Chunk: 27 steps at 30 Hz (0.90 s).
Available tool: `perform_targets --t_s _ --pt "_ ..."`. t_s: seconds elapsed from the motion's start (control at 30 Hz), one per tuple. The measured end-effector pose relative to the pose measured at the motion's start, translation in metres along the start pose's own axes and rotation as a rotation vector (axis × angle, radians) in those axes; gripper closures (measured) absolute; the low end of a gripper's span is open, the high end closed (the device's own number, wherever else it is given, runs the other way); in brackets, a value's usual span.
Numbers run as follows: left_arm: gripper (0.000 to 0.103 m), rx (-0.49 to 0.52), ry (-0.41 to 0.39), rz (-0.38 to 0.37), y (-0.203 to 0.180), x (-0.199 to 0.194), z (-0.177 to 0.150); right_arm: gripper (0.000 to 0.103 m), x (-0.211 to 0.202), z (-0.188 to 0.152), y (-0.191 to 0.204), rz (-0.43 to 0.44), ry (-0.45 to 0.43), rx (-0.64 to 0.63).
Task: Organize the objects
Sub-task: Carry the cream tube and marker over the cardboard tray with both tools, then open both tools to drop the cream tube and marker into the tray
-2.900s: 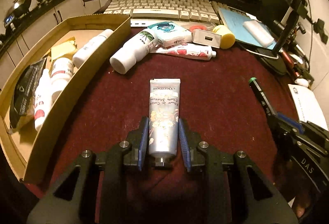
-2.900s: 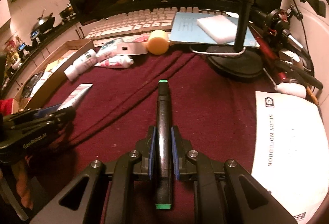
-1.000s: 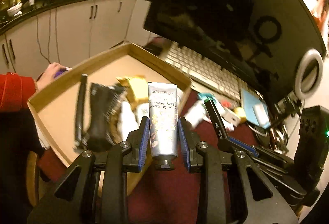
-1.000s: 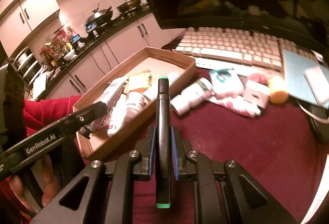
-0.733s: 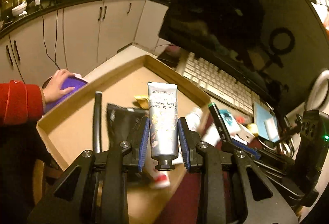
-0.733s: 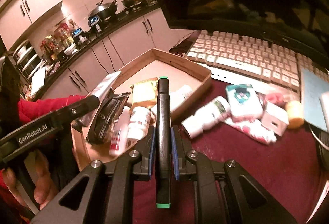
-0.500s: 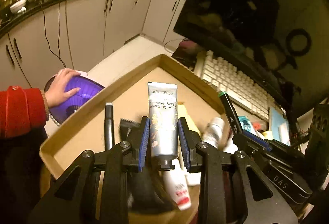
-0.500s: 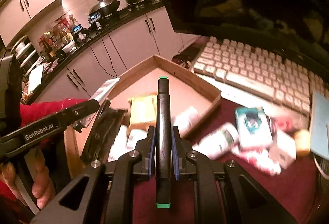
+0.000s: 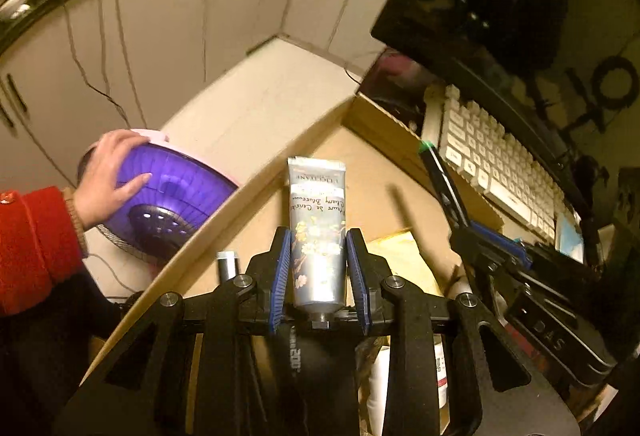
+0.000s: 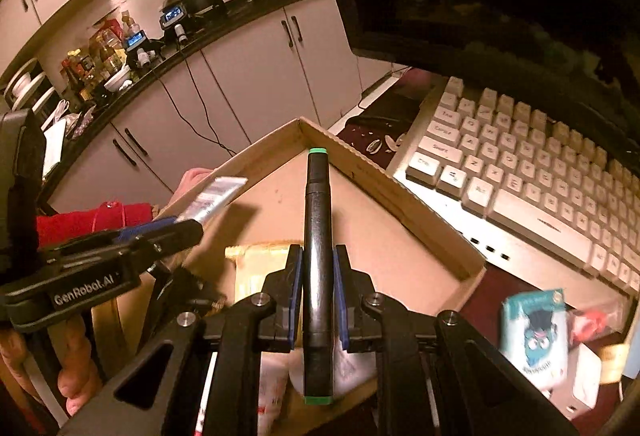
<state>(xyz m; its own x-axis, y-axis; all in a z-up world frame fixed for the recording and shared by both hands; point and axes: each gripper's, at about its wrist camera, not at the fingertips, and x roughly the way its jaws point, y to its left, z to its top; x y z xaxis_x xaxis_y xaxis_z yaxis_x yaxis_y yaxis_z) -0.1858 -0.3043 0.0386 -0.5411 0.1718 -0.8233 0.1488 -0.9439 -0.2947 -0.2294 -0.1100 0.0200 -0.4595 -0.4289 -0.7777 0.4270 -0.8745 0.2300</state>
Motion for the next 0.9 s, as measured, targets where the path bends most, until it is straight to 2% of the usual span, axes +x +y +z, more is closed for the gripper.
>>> perform_targets --t_s 0.43,0.67,0.73,0.83,0.9 --pt "0.075 0.014 0.043 0.03 -0.004 0.022 -0.002 0.09 0.034 0.007 -0.007 -0.025 0.05 -0.007" --pt "0.075 0.002 0.038 0.009 -0.004 0.018 -0.003 0.089 0.039 0.008 -0.003 -0.022 0.059 -0.028" --pt "0.07 -0.007 0.034 0.002 -0.002 0.012 -0.005 0.089 0.036 0.009 -0.002 -0.022 0.061 -0.04" --pt "0.061 -0.004 -0.016 -0.005 -0.007 -0.008 -0.013 0.089 0.021 0.007 -0.002 -0.005 0.039 -0.034" --pt "0.058 0.006 -0.098 0.007 -0.014 -0.03 -0.021 0.088 0.007 0.001 -0.003 0.013 0.036 -0.025"
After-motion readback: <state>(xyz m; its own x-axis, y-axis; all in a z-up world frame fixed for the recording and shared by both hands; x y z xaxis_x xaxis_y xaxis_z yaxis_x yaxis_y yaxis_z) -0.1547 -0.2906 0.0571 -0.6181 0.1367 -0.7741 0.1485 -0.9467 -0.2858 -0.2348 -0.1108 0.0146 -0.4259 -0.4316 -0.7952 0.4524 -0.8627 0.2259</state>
